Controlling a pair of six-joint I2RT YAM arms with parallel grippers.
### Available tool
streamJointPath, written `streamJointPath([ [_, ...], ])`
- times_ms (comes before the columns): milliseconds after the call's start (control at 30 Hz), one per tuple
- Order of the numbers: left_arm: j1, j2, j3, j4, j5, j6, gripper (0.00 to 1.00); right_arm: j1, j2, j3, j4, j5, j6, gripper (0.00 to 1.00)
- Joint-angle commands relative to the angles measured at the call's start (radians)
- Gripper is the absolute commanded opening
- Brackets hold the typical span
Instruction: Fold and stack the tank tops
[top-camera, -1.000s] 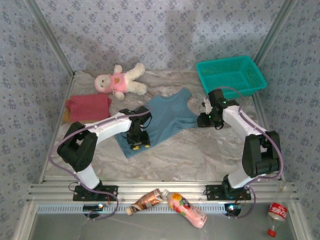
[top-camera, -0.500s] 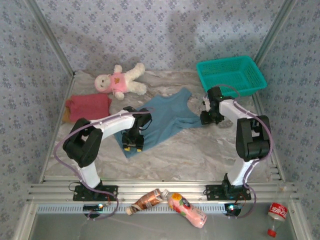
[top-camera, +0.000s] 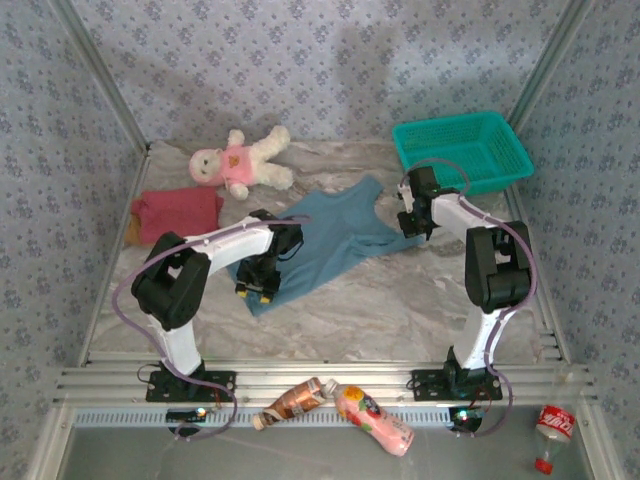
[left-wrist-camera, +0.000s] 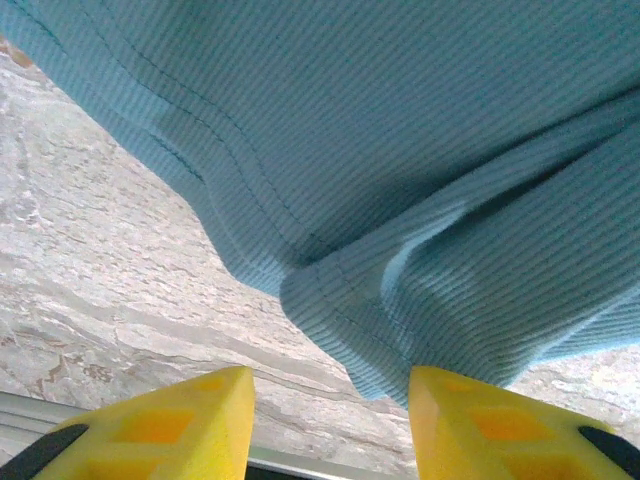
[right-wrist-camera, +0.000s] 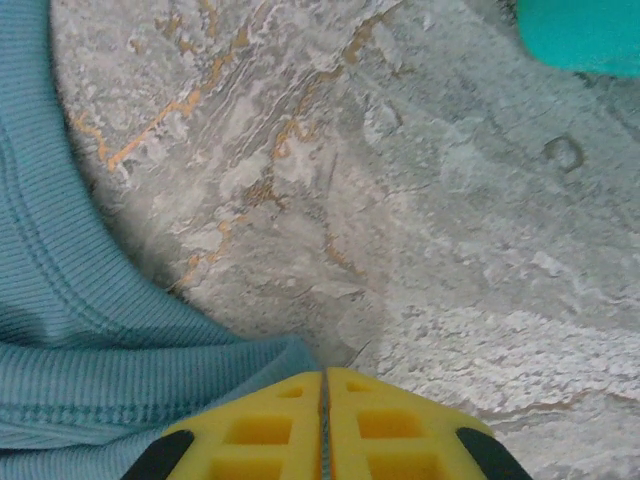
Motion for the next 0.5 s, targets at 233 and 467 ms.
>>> streamJointPath([
  [233,0.078,-0.017,-0.005,0.03,-0.075,0.027,0.34,0.004,-0.03,0.021,0.123,0.071,0.009,0.08],
  [467,0.117,-0.071,0.006,0.008,-0.046,-0.001,0.42,0.006,0.033,0.055,0.134,0.051,0.033,0.08],
])
